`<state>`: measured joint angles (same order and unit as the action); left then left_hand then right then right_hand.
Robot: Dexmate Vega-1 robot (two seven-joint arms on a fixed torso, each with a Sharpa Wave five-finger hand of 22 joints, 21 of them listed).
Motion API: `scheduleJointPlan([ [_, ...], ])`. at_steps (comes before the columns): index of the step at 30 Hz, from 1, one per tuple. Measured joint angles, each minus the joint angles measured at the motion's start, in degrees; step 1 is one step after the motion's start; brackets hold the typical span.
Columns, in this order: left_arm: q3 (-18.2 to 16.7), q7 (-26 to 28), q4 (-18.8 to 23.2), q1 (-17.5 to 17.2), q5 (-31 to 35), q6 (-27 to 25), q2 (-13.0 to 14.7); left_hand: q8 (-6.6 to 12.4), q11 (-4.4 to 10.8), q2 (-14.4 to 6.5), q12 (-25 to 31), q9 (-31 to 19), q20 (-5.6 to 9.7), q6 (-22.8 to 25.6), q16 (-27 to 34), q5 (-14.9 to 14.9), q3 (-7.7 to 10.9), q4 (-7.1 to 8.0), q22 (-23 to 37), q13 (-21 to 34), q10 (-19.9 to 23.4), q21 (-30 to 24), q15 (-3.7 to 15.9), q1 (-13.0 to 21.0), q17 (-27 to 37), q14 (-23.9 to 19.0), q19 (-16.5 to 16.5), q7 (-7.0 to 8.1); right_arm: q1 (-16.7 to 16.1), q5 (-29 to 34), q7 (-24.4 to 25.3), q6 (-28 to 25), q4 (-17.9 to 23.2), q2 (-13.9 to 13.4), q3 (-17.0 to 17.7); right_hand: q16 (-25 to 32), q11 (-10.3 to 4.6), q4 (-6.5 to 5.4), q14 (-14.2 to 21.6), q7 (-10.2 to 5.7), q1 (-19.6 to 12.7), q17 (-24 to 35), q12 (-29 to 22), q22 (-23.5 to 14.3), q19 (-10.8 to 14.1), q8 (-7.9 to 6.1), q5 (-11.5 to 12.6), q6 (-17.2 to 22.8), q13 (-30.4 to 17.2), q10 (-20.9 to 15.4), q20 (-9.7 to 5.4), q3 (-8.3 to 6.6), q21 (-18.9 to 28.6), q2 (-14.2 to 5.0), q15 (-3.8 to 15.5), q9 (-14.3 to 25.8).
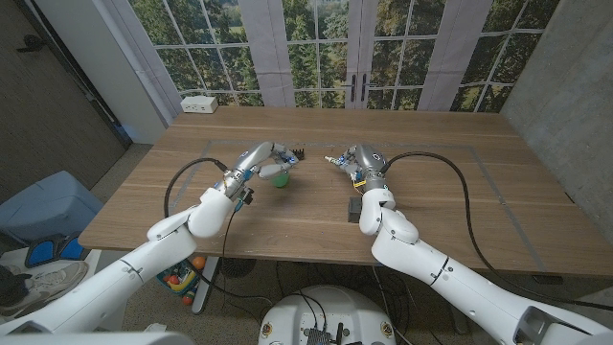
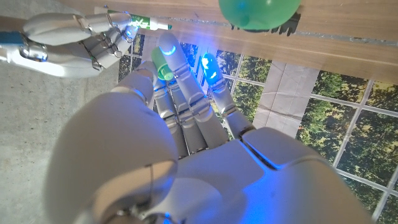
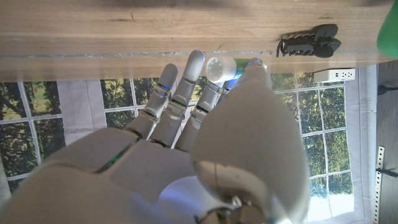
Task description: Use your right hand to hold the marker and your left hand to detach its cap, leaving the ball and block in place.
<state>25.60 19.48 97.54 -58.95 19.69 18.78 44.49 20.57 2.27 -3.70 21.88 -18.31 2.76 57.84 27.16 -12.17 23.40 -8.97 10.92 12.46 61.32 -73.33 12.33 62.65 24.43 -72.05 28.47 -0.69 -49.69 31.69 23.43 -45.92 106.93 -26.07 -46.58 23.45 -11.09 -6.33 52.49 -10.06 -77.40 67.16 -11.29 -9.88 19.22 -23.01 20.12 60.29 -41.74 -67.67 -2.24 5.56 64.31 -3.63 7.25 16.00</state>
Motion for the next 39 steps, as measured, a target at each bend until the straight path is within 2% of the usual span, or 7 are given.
scheduleJointPlan([
  [11,2.64,0.64,-2.68,1.38,2.81,-0.01,0.02,-0.06,0.11,0.0,-0.66,0.03,0.0,-0.01,-0.76,0.0,-0.13,0.13,-0.13,0.02,0.1,-0.04,0.3,0.0,-0.53,-0.3,0.0,-0.01,2.14,-4.44,-2.35,-2.31,-0.4,-0.79,-1.13,-1.36,-0.3,-0.23,-0.51,0.0,0.0,-0.47,0.1,-0.01,-0.53,0.09,-0.18,0.0,0.89,0.32,-0.13,-0.23,-0.49,0.0,-0.1,-0.44],
  [14,3.43,0.77,-3.61,1.85,3.36,0.12,-0.03,-0.45,0.11,0.0,-0.93,0.04,0.0,-0.01,-0.8,0.0,-0.24,0.24,-0.28,0.02,0.1,-0.21,0.3,0.0,-0.53,-0.3,0.0,-0.01,2.95,-5.86,-3.09,-2.94,-0.47,-1.29,-1.63,-1.52,-0.3,-0.23,-0.92,0.0,-0.01,-0.59,0.11,-0.01,-0.52,0.09,-0.22,0.0,1.12,0.32,-0.12,-0.22,-0.86,-0.01,-0.5,-0.64],
  [16,3.97,0.85,-4.21,2.19,3.74,0.23,-0.1,-0.45,0.4,0.0,-1.04,0.04,0.0,-0.01,-1.16,0.0,-0.25,0.24,-0.27,0.02,0.39,-0.21,0.35,0.0,-0.78,-0.35,0.0,-0.01,3.39,-6.53,-3.43,-3.37,-0.49,-1.52,-1.93,-1.85,-0.29,-0.23,-0.92,0.0,-0.97,-0.59,0.33,-0.01,-0.52,0.06,-0.42,0.0,1.3,0.33,-0.12,-0.22,-0.86,-0.97,-0.5,-0.77],
  [27,6.62,1.35,-6.72,3.89,6.35,1.08,-0.39,-1.42,0.73,0.58,-2.29,0.24,0.0,0.19,-3.54,0.01,-0.55,0.08,-0.29,0.03,0.47,-0.43,0.51,0.57,-3.1,-0.51,-0.04,0.2,5.88,-10.06,-5.71,-6.16,-0.49,-2.7,-3.45,-2.49,-0.28,-0.14,-0.88,0.0,-0.97,-1.11,0.26,-0.01,-0.52,-0.17,-0.62,0.0,2.15,0.34,-0.12,-0.3,-1.4,-0.97,-0.47,-1.18],
  [29,7.02,1.62,-6.91,4.12,6.94,1.09,-0.37,-2.31,1.78,0.79,-3.41,0.45,-0.04,-0.56,-5.17,0.01,-0.67,-0.02,-0.52,0.42,0.28,0.08,0.9,0.78,-4.81,-0.02,-0.99,0.57,6.2,-10.7,-6.03,-6.58,-0.42,-2.89,-3.74,-2.7,-0.28,-0.14,-0.69,0.23,-0.97,-1.12,0.26,-0.01,-0.52,-0.17,-0.64,0.23,2.48,0.34,-0.12,-0.3,-1.4,-0.97,-0.28,-1.39],
  [34,7.71,1.65,-6.78,4.47,8.31,0.53,0.06,-4.41,3.42,1.92,-5.5,0.91,-0.18,-2.46,-8.1,0.01,-1.15,-0.29,-0.93,0.85,-1.37,1.96,1.38,1.92,-7.7,2.72,-2.95,0.42,7.01,-12.13,-6.53,-7.45,-0.26,-3.32,-4.23,-2.75,-0.37,-0.14,-0.47,0.31,-0.97,-1.12,0.26,-0.01,-0.08,-0.17,-0.66,0.31,3.13,0.87,-0.11,-0.3,-1.62,-0.97,-0.09,-1.54],
  [39,8.24,0.38,-5.42,4.65,9.5,-1.44,0.92,-7.2,5.46,3.08,-7.69,2.08,-0.25,-4.7,-12.1,0.33,-2.26,0.67,-1.25,1.8,-3.4,5.02,0.84,0.85,-11.41,6.06,-4.81,0.65,7.8,-13.44,-6.9,-8.31,-0.1,-3.74,-4.77,-3.68,-0.37,-0.13,-0.29,0.33,-0.97,-1.59,0.26,-0.01,-0.08,-0.16,-0.84,0.29,3.92,0.87,-0.11,-0.3,-2.03,-0.97,0.09,-1.69],
])
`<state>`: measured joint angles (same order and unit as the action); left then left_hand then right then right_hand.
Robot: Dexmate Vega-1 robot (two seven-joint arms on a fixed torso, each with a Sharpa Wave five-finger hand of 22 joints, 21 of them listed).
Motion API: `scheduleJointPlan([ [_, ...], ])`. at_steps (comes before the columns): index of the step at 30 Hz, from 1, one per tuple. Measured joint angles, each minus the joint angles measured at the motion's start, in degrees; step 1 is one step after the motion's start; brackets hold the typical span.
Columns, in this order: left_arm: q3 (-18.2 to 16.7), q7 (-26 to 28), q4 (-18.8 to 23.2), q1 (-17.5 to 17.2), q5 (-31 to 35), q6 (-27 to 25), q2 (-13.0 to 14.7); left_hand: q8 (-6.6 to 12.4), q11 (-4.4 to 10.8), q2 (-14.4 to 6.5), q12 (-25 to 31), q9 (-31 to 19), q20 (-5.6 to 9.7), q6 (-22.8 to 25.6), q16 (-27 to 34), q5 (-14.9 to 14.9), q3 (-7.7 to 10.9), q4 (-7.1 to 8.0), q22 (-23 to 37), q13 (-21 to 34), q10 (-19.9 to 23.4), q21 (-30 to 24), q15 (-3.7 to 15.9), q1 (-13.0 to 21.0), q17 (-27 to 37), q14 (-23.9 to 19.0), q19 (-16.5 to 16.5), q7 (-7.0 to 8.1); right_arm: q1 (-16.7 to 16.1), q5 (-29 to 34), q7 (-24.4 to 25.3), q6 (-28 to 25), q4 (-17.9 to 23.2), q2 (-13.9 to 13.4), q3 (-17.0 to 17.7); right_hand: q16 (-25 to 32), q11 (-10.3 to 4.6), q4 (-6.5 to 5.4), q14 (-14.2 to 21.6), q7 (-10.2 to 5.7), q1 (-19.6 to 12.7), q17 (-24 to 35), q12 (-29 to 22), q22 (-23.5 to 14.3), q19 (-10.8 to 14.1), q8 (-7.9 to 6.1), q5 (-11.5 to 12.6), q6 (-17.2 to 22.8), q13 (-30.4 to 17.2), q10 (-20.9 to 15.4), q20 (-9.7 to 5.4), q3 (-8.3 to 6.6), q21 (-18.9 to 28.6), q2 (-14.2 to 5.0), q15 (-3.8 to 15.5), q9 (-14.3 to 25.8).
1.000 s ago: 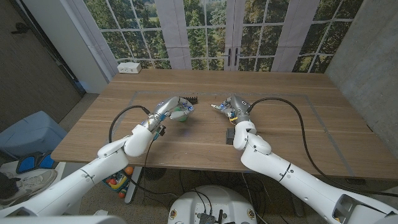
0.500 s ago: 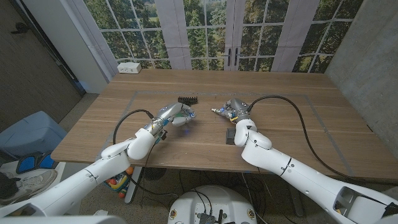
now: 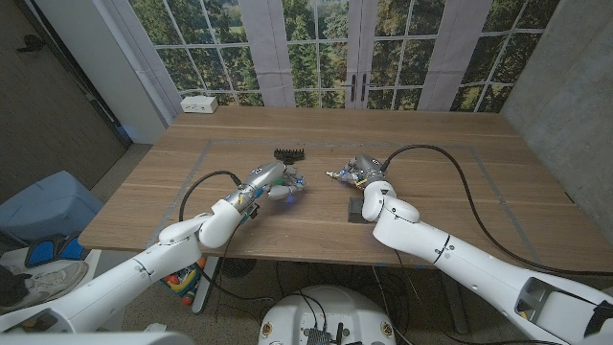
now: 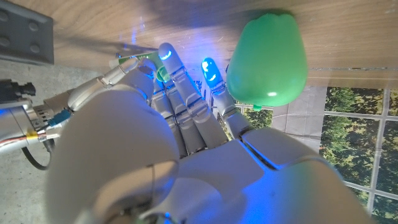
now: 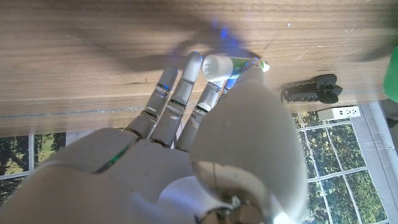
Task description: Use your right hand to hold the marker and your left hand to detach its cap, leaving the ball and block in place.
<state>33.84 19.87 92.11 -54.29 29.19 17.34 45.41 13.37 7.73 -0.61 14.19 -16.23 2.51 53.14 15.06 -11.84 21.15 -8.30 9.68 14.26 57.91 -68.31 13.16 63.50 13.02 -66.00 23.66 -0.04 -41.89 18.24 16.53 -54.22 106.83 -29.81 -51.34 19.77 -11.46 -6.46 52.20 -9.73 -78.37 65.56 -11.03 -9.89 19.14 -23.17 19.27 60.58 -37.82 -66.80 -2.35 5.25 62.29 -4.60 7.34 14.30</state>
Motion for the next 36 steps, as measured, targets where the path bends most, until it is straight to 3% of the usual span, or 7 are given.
scheduleJointPlan([
  [3,0.24,-1.37,1.14,0.04,0.55,-1.58,0.63,-1.68,1.53,1.08,-1.85,1.16,-0.03,-1.92,-2.21,0.0,-0.69,0.69,-0.09,-1.13,-1.53,2.23,-1.04,-1.73,-1.33,3.45,-0.65,0.55,0.54,-0.78,-0.25,-0.57,0.16,-0.29,-0.44,-1.53,-0.08,-0.01,-1.59,0.61,0.0,-0.96,0.0,0.0,0.0,0.09,-1.05,-0.71,0.49,0.54,0.0,-0.02,-0.43,0.0,-0.48,-0.26],
  [5,0.37,-2.27,1.87,0.04,0.85,-2.63,1.04,-2.32,2.54,1.41,-2.91,1.88,-0.03,-3.27,-3.39,0.0,-1.19,0.97,-0.09,-1.77,-2.6,3.73,-2.34,-3.31,-1.77,6.51,-1.75,1.09,0.84,-1.19,-0.36,-0.86,0.25,-0.47,-0.7,-3.01,-0.09,0.78,-2.49,0.7,0.0,-2.02,0.0,0.0,0.0,0.81,-2.21,-2.64,0.66,2.0,0.0,-1.61,-0.95,-0.02,-0.8,-0.28],
  [7,0.44,-2.66,2.44,0.04,0.96,-3.16,1.29,-2.57,2.84,2.01,-3.56,2.59,-0.05,-4.9,-4.31,-0.01,-1.82,1.36,-0.09,-2.17,-5.34,5.28,-3.73,-5.11,-2.09,9.66,-2.95,1.71,0.99,-1.48,-0.39,-1.08,0.33,-0.59,-0.85,-3.96,0.06,0.93,-2.99,0.93,-2.02,-2.79,0.07,0.0,0.0,1.58,-3.26,-4.35,0.88,3.25,0.0,-1.76,-1.09,-2.04,-1.1,-0.44],
  [13,0.54,-4.41,4.4,-0.09,1.55,-5.89,2.12,-2.78,3.24,4.06,-3.84,4.29,-0.17,-8.46,-4.92,-0.01,-4.18,2.28,-0.09,-2.82,-12.73,9.6,-7.59,-10.25,-2.11,21.15,-6.9,3.44,1.66,-2.37,-0.41,-1.83,0.71,-1.22,-1.58,-6.55,0.71,1.16,-6.93,1.86,-1.88,-4.65,1.05,0.0,-0.55,5.18,-6.34,-12.19,1.29,12.82,0.1,-2.45,-2.91,-4.09,-2.01,-1.0],
  [20,0.5,-5.11,6.35,-0.56,1.87,-8.21,2.87,-3.44,1.01,4.91,-4.27,5.32,-0.24,-17.2,-4.92,0.22,-6.7,3.4,0.08,-3.08,-22.96,14.07,-9.82,-15.69,-1.94,32.09,-10.8,5.97,2.28,-3.48,-0.73,-2.52,1.44,-2.12,-2.26,-9.38,3.08,-0.14,-14.1,3.11,5.35,-9.55,1.29,0.0,-1.99,8.73,-7.3,-18.48,3.47,25.44,1.56,-1.17,-4.93,-1.02,-3.59,-1.7],
  [27,-0.22,-4.88,7.7,-1.2,1.16,-9.12,3.28,-3.45,-0.83,3.15,-4.27,5.58,-0.96,-24.31,-4.91,1.05,-7.5,3.88,0.08,-3.08,-29.67,17.12,-10.39,-19.4,-1.94,38.33,-13.66,6.72,2.54,-4.56,-1.19,-2.85,1.86,-2.69,-2.48,-9.42,4.48,-0.41,-18.7,4.18,9.13,-13.3,1.29,0.0,-3.0,9.9,-7.3,-21.03,4.81,30.69,3.0,-0.01,-6.58,0.62,-4.05,-1.8],
  [36,-1.42,-3.66,8.44,-2.04,-0.87,-9.07,3.19,-3.44,-2.53,0.53,-4.27,5.85,-1.67,-31.62,-4.91,1.05,-7.36,4.9,0.07,-3.35,-37.74,20.97,-10.67,-23.92,-2.1,45.35,-17.87,7.92,2.19,-6.52,-1.33,-1.56,3.39,-4.33,-1.77,-9.42,7.48,-1.28,-26.1,5.55,14.82,-17.09,1.29,0.01,-4.02,11.75,-5.91,-25.64,7.08,38.25,4.01,1.29,-9.05,0.17,-4.7,-2.07],
])
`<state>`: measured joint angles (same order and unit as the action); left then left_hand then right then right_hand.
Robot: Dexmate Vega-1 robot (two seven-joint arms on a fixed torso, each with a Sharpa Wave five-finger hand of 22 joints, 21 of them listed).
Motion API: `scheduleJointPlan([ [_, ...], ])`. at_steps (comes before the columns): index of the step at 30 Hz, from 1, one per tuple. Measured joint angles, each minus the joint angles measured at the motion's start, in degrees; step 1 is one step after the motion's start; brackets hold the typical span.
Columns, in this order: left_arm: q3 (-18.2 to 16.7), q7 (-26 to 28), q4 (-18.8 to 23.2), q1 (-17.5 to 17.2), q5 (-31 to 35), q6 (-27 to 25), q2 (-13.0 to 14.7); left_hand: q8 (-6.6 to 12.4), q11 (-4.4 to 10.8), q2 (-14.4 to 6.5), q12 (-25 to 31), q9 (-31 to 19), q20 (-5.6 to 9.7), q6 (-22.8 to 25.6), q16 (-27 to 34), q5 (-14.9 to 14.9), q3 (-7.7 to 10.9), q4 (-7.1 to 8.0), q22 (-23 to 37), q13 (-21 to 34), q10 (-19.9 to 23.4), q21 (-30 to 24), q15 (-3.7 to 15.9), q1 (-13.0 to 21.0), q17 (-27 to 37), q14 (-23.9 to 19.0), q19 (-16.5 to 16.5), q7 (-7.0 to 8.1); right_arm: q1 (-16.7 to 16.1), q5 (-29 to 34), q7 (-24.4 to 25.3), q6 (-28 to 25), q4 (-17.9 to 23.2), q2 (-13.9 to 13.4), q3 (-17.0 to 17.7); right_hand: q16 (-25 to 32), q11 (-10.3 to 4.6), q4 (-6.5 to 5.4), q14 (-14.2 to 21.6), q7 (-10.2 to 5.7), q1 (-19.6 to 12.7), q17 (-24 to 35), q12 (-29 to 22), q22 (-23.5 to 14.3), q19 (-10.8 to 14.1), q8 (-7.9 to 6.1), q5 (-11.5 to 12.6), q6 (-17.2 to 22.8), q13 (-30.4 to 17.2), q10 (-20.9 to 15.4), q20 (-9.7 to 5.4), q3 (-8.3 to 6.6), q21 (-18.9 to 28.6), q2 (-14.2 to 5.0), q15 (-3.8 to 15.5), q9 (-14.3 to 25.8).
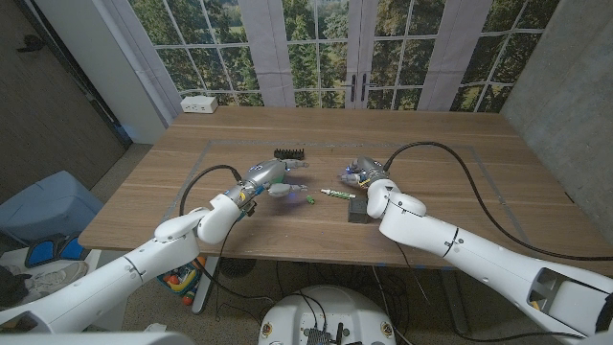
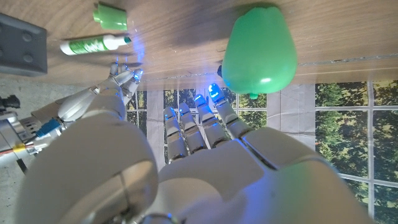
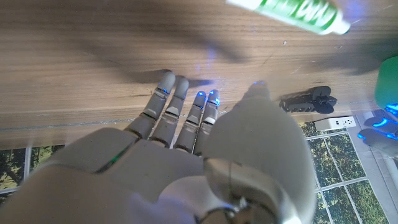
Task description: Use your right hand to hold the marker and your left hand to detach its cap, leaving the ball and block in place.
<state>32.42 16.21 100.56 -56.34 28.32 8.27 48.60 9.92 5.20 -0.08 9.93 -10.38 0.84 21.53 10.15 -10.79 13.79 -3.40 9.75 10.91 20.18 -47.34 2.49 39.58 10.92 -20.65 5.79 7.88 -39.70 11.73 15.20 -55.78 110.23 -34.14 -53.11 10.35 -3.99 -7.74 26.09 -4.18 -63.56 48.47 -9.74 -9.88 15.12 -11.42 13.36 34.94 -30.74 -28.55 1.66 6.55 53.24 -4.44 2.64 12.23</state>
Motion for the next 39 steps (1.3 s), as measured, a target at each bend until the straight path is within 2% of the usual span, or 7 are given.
scheduleJointPlan([
  [8,-1.25,1.02,-0.47,-0.57,-3.53,1.89,-0.73,0.0,-0.94,-4.59,0.0,0.0,-0.16,-4.27,0.0,-0.08,0.75,2.09,0.0,-0.26,-6.01,3.18,-0.15,-4.78,-0.09,5.01,-3.37,0.64,-1.95,-2.44,0.78,3.45,0.92,-1.19,2.47,0.0,1.7,-0.28,-5.39,0.47,5.68,-2.42,0.0,0.03,-1.76,1.06,-0.51,-6.56,2.31,5.98,1.32,0.59,-2.77,-0.71,-0.26,0.0],
  [15,-2.59,1.14,-2.52,-0.76,-8.24,5.07,-1.8,0.0,-0.85,-6.72,0.0,0.27,-0.31,-8.58,-0.22,-0.53,1.04,2.63,-0.04,-0.65,-13.55,6.81,-0.31,-9.19,-0.53,13.04,-6.45,1.65,-4.1,-5.0,1.97,8.31,1.45,-2.05,5.17,0.0,2.6,-0.4,-10.19,0.35,10.9,-5.01,0.0,0.29,-3.71,1.27,-1.15,-12.74,4.75,11.54,1.61,1.19,-5.62,-1.12,-0.18,-0.26],
  [25,-4.38,-0.58,-5.9,-0.77,-17.43,12.47,-3.65,-0.41,0.13,-7.37,0.0,0.53,0.8,-13.67,-0.22,-0.68,1.17,2.76,-0.15,-1.01,-18.29,9.97,-0.4,-12.24,-0.81,17.9,-8.34,1.61,-8.02,-9.29,3.12,18.51,1.15,-3.26,10.26,0.0,3.27,-1.13,-12.9,0.17,15.57,-7.32,-0.24,0.29,-5.54,1.27,-1.84,-15.54,6.8,13.83,-0.22,0.93,-7.89,-3.83,-0.48,-0.68],
  [33,-6.01,-0.91,-7.75,-0.77,-18.27,13.08,-5.16,-0.4,0.53,-10.09,0.0,0.52,0.91,-15.62,-0.22,-1.16,1.2,5.3,-0.15,-1.07,-20.11,11.75,-0.5,-16.57,-0.68,19.79,-9.06,0.08,-8.63,-14.06,2.65,29.57,0.8,-3.44,11.14,0.48,3.26,-2.23,-13.03,0.45,19.16,-8.54,-0.89,0.29,-5.89,0.59,-2.22,-15.25,8.03,13.82,-2.11,-0.17,-8.97,-7.34,-0.57,-0.78],
  [34,-6.07,-0.91,-7.81,-0.77,-18.27,13.08,-5.23,-0.3,0.53,-10.45,0.0,0.52,0.91,-15.69,-0.22,-1.45,1.36,5.63,-0.15,-1.07,-20.11,11.77,-0.48,-16.93,-0.64,19.88,-9.06,-0.02,-11.34,-14.37,2.6,30.34,-1.54,-3.75,15.14,0.55,3.25,-2.34,-13.22,0.53,20.23,-8.69,-0.89,0.29,-5.69,0.6,-2.22,-15.16,8.19,13.81,-2.32,-0.28,-9.19,-7.28,-0.38,-0.79],
  [35,-6.31,-2.61,-8.07,-0.76,-23.97,17.48,-5.48,-0.17,0.53,-10.72,0.0,0.52,0.91,-15.47,-0.14,-1.51,1.58,5.85,-0.15,-1.07,-20.11,11.77,-0.68,-17.21,-0.63,20.08,-9.06,-0.26,-11.45,-14.87,2.54,31.52,-1.65,-3.75,15.31,0.68,3.04,-2.56,-13.24,0.58,20.32,-8.88,-0.89,0.26,-5.71,0.41,-2.22,-15.07,8.36,13.6,-2.51,-0.5,-9.19,-7.36,-0.35,-0.78],
  [39,-7.22,-3.58,-9.1,-0.7,-27.01,19.36,-6.56,0.01,0.53,-10.81,0.28,0.52,0.91,-15.28,0.05,-1.8,1.73,6.47,-0.15,-1.07,-20.11,11.98,-0.75,-17.97,-0.66,20.15,-9.06,-1.04,-12.54,-16.95,2.36,36.53,-2.82,-3.53,16.94,0.68,2.56,-2.63,-13.31,0.8,21.82,-9.43,-0.89,0.13,-5.31,0.34,-2.22,-14.25,8.95,13.12,-3.33,-1.35,-9.37,-7.64,-0.28,-1.05],
])
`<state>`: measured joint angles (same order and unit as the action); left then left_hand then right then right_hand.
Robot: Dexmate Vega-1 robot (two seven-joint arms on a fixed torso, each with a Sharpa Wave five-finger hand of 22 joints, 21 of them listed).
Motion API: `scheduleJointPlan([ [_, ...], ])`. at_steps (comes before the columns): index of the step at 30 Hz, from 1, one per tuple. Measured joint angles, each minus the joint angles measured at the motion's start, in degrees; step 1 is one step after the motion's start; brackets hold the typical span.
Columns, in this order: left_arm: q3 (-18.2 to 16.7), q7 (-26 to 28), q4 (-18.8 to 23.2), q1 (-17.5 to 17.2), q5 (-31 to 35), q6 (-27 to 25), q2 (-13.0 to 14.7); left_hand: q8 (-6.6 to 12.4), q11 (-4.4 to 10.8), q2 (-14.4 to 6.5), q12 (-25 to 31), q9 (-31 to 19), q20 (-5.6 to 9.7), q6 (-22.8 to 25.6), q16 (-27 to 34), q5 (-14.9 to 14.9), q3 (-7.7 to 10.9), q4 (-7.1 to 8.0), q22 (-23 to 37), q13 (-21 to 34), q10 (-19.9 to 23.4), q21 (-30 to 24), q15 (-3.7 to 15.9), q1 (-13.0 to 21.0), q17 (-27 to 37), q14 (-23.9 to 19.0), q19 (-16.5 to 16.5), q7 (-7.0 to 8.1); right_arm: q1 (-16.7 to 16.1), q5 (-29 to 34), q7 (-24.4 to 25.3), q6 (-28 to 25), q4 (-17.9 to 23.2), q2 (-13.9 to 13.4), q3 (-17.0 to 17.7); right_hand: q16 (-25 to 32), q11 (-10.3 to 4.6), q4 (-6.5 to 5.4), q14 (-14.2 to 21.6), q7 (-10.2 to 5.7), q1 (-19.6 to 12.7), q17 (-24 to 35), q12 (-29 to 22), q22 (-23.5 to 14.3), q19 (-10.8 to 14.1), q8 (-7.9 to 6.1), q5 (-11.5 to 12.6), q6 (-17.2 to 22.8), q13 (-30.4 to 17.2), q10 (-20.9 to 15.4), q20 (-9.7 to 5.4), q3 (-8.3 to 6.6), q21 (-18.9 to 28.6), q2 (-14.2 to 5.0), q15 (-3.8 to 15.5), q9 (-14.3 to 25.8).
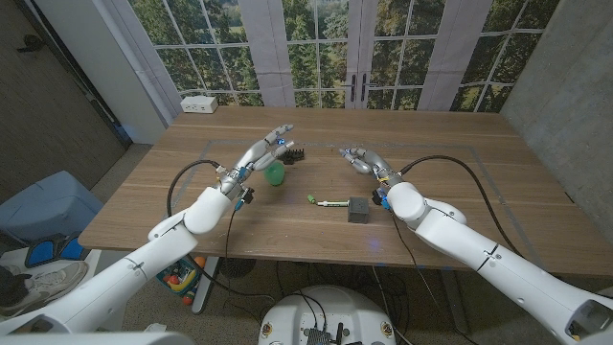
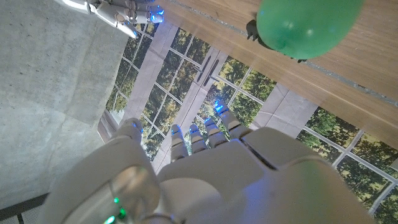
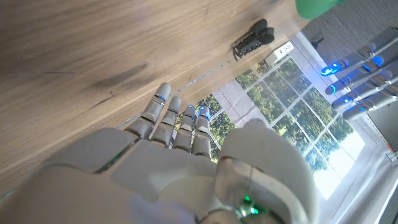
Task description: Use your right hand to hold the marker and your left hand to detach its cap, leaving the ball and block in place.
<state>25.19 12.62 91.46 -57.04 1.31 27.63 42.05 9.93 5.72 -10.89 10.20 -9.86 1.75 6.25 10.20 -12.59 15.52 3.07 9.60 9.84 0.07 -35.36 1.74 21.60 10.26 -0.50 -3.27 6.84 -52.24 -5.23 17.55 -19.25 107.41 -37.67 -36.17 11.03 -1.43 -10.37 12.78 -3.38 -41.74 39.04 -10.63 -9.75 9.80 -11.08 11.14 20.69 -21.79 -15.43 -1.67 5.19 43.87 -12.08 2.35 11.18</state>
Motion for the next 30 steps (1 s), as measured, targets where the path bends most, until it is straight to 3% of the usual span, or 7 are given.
scheduleJointPlan([
  [5,-0.9,-0.95,-1.05,0.18,-2.26,1.13,-1.1,0.04,0.02,0.41,0.0,0.0,0.02,0.0,0.0,-0.03,0.28,0.27,0.0,0.0,0.02,0.27,0.0,-0.41,-0.14,0.0,0.02,0.0,-0.68,-2.15,-0.02,4.93,-0.74,0.24,0.96,0.0,-0.25,-0.13,0.0,-0.12,1.56,-0.51,-0.4,0.0,0.32,0.0,0.0,0.5,0.5,-0.68,-0.31,-0.83,-0.04,-0.06,0.0,0.0],
  [17,-2.53,-8.7,-4.31,0.98,-16.27,5.77,-3.96,0.48,-0.41,-0.27,0.4,0.28,0.0,1.77,0.0,-0.88,2.51,1.46,0.01,0.01,0.84,0.88,-0.01,-1.09,-0.13,-0.43,1.05,-1.94,-4.57,-7.64,0.69,17.01,-5.29,3.04,6.06,0.23,-1.13,-0.08,0.03,0.8,3.74,-2.06,-0.62,0.0,1.36,-0.4,0.83,1.84,1.83,-2.19,-0.49,-5.15,-0.44,-0.74,-0.02,0.01],
  [30,-3.84,-14.86,-6.61,1.5,-27.03,6.82,-6.45,0.48,-0.41,-0.18,0.4,0.27,0.2,1.86,0.0,-1.2,3.64,2.05,0.01,0.01,0.84,1.33,0.0,-1.48,-0.41,-0.43,1.67,-2.03,-7.12,-12.73,1.39,26.36,-8.44,5.88,9.46,0.27,-0.83,0.17,0.45,1.32,4.88,-2.94,-0.62,0.16,1.87,-0.4,1.17,2.55,2.64,-2.9,-0.59,-7.44,-0.66,-0.38,0.01,-0.24],
])
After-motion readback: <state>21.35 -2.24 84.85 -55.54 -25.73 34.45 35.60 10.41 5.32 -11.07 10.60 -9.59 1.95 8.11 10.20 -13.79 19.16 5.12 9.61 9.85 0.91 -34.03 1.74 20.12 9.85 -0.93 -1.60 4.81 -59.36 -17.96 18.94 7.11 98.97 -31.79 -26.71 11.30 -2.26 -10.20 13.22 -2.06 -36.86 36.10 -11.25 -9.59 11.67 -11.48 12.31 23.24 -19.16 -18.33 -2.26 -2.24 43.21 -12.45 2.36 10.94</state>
